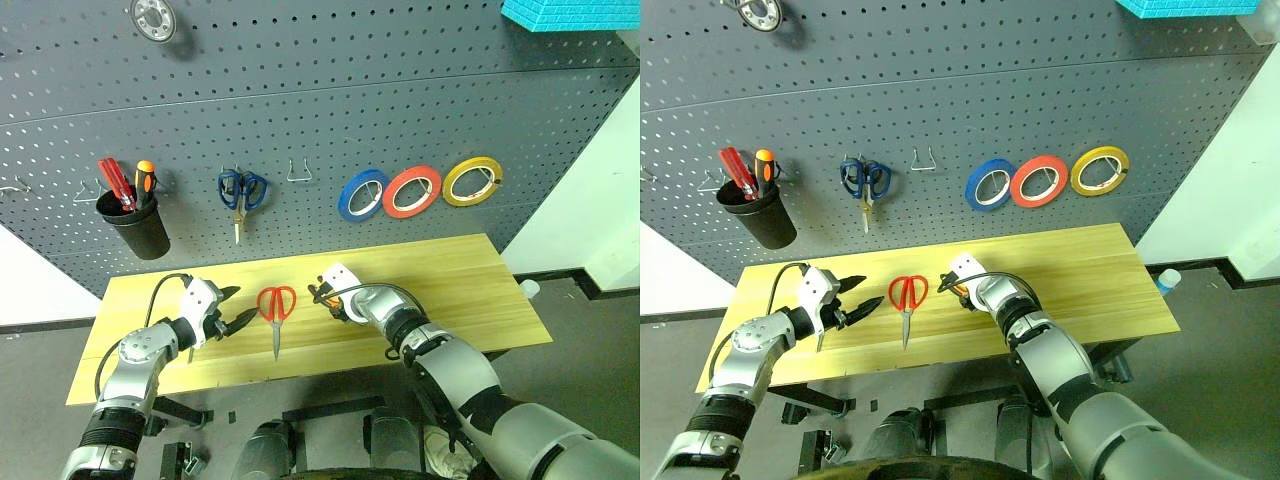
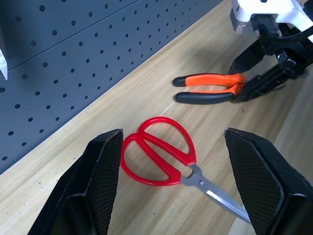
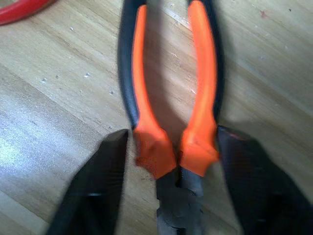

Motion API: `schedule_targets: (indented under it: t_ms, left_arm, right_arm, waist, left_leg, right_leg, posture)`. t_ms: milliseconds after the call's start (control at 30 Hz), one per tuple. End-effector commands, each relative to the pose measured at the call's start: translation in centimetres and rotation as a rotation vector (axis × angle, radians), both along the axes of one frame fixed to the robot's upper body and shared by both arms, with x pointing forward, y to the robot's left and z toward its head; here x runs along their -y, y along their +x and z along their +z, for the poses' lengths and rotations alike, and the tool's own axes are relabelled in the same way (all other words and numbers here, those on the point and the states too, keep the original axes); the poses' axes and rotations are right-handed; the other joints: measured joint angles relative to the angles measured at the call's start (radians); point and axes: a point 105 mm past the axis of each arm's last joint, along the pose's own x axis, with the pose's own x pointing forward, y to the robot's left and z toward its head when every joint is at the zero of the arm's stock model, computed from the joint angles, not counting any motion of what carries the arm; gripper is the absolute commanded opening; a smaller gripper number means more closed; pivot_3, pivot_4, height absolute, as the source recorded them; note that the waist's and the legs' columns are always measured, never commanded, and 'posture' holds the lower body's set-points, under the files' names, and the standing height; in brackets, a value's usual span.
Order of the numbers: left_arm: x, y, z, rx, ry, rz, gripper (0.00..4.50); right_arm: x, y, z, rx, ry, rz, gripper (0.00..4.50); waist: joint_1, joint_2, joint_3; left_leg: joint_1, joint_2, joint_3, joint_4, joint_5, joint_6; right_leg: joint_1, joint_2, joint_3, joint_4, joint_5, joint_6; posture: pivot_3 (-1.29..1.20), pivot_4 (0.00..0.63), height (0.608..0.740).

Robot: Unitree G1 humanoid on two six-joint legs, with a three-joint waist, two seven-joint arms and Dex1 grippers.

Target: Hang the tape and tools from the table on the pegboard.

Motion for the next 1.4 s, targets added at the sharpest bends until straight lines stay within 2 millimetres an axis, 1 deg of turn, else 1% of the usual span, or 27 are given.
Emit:
schedule_targets:
  t_ms: [33, 133, 233, 267, 367, 400, 500, 600, 633, 667, 700, 800, 900, 933, 1000, 1067, 1233, 1400]
  left_arm:
    - [0.0, 0.3, 1.2, 0.049, -0.011, -0.003, 3.45]
    - [0.1, 0.3, 1.4, 0.057, -0.024, -0.001, 3.45]
    - [-0.2, 0.2, 2.6, 0.109, -0.075, 0.014, 3.45]
    - [-0.4, 0.1, 3.4, 0.154, -0.106, 0.02, 3.45]
    - [-1.1, -0.6, 6.4, 0.299, -0.227, 0.024, 3.45]
    - [-1.3, -0.8, 7.0, 0.33, -0.251, 0.032, 3.45]
    - [-1.6, -1.2, 8.6, 0.413, -0.305, 0.062, 3.45]
    - [-1.7, -1.1, 9.1, 0.449, -0.317, 0.092, 3.45]
    - [-1.7, -0.9, 9.1, 0.457, -0.32, 0.102, 3.45]
    - [-1.7, -0.8, 9.1, 0.463, -0.322, 0.107, 3.45]
    - [-1.7, -0.5, 9.0, 0.471, -0.316, 0.118, 3.45]
    - [-1.4, 0.4, 9.1, 0.504, -0.317, 0.146, 3.45]
    - [-0.7, 0.7, 9.6, 0.545, -0.341, 0.146, 3.45]
    - [-0.5, 0.7, 9.8, 0.557, -0.347, 0.144, 3.45]
    - [-0.1, 0.7, 10.4, 0.585, -0.372, 0.144, 3.45]
    - [0.5, 0.7, 11.0, 0.611, -0.395, 0.143, 3.45]
    - [1.7, 0.0, 11.5, 0.636, -0.416, 0.134, 3.45]
    - [3.0, -0.5, 11.7, 0.651, -0.432, 0.143, 3.45]
  right_arm:
    - [-0.8, 0.9, 1.2, 0.04, 0.024, 0.005, 2.07]
    - [-0.6, 0.9, 1.2, 0.039, 0.028, 0.006, 2.07]
    - [-0.4, 1.3, 1.7, 0.082, 0.04, 0.05, 2.07]
    - [-0.4, 1.5, 2.0, 0.116, 0.048, 0.09, 2.07]
    - [-0.7, 1.5, 4.1, 0.286, 0.115, 0.247, 2.07]
    - [-0.8, 1.2, 5.0, 0.349, 0.145, 0.288, 2.07]
    - [-1.2, -0.4, 9.3, 0.592, 0.275, 0.437, 2.07]
    - [-1.5, -2.1, 13.0, 0.705, 0.388, 0.509, 2.07]
    - [-1.7, -2.5, 14.6, 0.754, 0.421, 0.535, 2.07]
    - [-1.8, -2.9, 15.6, 0.785, 0.44, 0.551, 2.07]
    - [-2.0, -2.9, 17.0, 0.839, 0.455, 0.561, 2.07]
    - [-2.6, -2.2, 21.3, 1.016, 0.478, 0.566, 2.07]
    - [-3.2, -1.4, 24.2, 1.115, 0.512, 0.563, 2.07]
    - [-3.4, -1.3, 24.8, 1.134, 0.521, 0.564, 2.07]
    - [-3.6, -0.5, 26.3, 1.189, 0.528, 0.551, 2.07]
    - [-3.8, 0.8, 28.0, 1.246, 0.538, 0.51, 2.07]
    - [-4.0, 2.7, 30.5, 1.33, 0.584, 0.436, 2.07]
    - [-3.9, 4.0, 31.1, 1.35, 0.64, 0.379, 2.07]
  waist:
    - [0.0, 0.0, 0.0]
    - [0.0, 0.0, 0.0]
    - [0.0, 0.0, 0.0]
    - [0.0, 0.0, 0.0]
    - [0.003, 0.0, 0.002]
    - [0.006, 0.0, 0.004]
    - [0.009, 0.0, 0.007]
    - [0.004, -0.002, 0.009]
    - [0.003, -0.004, 0.01]
    - [0.003, -0.005, 0.012]
    - [0.007, -0.007, 0.012]
    - [0.01, -0.009, 0.014]
    - [0.009, -0.013, 0.017]
    - [0.009, -0.014, 0.017]
    - [0.009, -0.015, 0.019]
    - [0.01, -0.016, 0.02]
    - [0.008, -0.016, 0.029]
    - [0.009, -0.015, 0.043]
  left_leg:
    - [0.0, 0.0, 0.0, 0.0, 0.0, 0.0]
    - [0.0, 0.0, 0.0, 0.0, 0.0, 0.0]
    - [0.0, 0.0, 0.0, 0.0, 0.0, 0.0]
    - [0.0, 0.0, 0.0, 0.0, 0.0, 0.0]
    - [-0.001, 0.0, 0.0, -0.001, 0.0, 0.0]
    - [-0.001, 0.0, 0.0, -0.001, 0.0, 0.0]
    - [-0.002, 0.0, 0.001, -0.001, 0.0, 0.0]
    - [-0.002, 0.0, 0.002, -0.001, 0.0, 0.0]
    - [-0.002, 0.0, 0.002, 0.0, 0.0, 0.0]
    - [-0.001, 0.0, 0.002, 0.0, 0.0, 0.0]
    - [-0.001, 0.0, 0.001, 0.0, 0.0, 0.0]
    - [-0.001, 0.0, 0.001, 0.002, 0.0, 0.0]
    - [-0.003, 0.0, 0.001, 0.005, 0.0, 0.0]
    - [-0.003, 0.0, 0.001, 0.005, 0.0, 0.0]
    - [-0.004, 0.0, 0.001, 0.004, 0.0, 0.0]
    - [-0.004, 0.0, 0.001, 0.002, 0.0, 0.0]
    - [-0.003, 0.0, 0.001, 0.0, 0.0, 0.0]
    - [-0.003, 0.0, 0.001, -0.001, 0.0, 0.0]
  right_leg:
    - [0.0, 0.0, 0.0, 0.0, 0.0, 0.0]
    - [0.0, 0.0, 0.0, 0.0, 0.0, 0.0]
    - [0.0, 0.0, 0.0, 0.0, 0.0, 0.0]
    - [0.0, 0.0, 0.0, 0.0, 0.0, 0.0]
    - [0.0, 0.0, 0.0, -0.001, 0.0, 0.0]
    - [0.0, 0.0, 0.0, -0.002, 0.0, 0.0]
    - [0.0, -0.001, 0.0, -0.003, 0.0, 0.001]
    - [0.0, -0.001, 0.0, -0.004, 0.0, 0.001]
    - [0.0, -0.001, 0.0, -0.004, 0.0, 0.001]
    - [0.001, -0.001, 0.0, -0.004, 0.0, 0.001]
    - [0.001, -0.001, 0.0, -0.003, 0.0, 0.0]
    - [0.002, -0.001, 0.0, -0.003, 0.0, -0.002]
    - [0.002, -0.001, 0.0, -0.005, 0.0, -0.005]
    - [0.002, -0.001, 0.0, -0.005, 0.0, -0.004]
    - [0.001, -0.001, 0.0, -0.005, 0.001, -0.001]
    - [0.0, -0.001, 0.0, -0.005, 0.002, -0.001]
    - [-0.001, 0.0, 0.0, -0.005, 0.004, -0.005]
    - [-0.001, 0.0, 0.0, -0.005, 0.004, -0.005]
  posture:
    - [-0.1, 0.077, 0.74]
    - [-0.1, 0.076, 0.74]
    - [-0.09, 0.076, 0.74]
    - [-0.09, 0.077, 0.74]
    - [-0.09, 0.079, 0.74]
    - [-0.09, 0.08, 0.74]
    - [-0.1, 0.079, 0.74]
    - [-0.11, 0.077, 0.74]
    - [-0.11, 0.077, 0.74]
    - [-0.11, 0.077, 0.74]
    - [-0.12, 0.076, 0.74]
    - [-0.13, 0.078, 0.74]
    - [-0.12, 0.081, 0.74]
    - [-0.12, 0.085, 0.74]
    - [-0.12, 0.087, 0.74]
    - [-0.11, 0.094, 0.74]
    - [-0.09, 0.113, 0.74]
    - [-0.07, 0.132, 0.74]
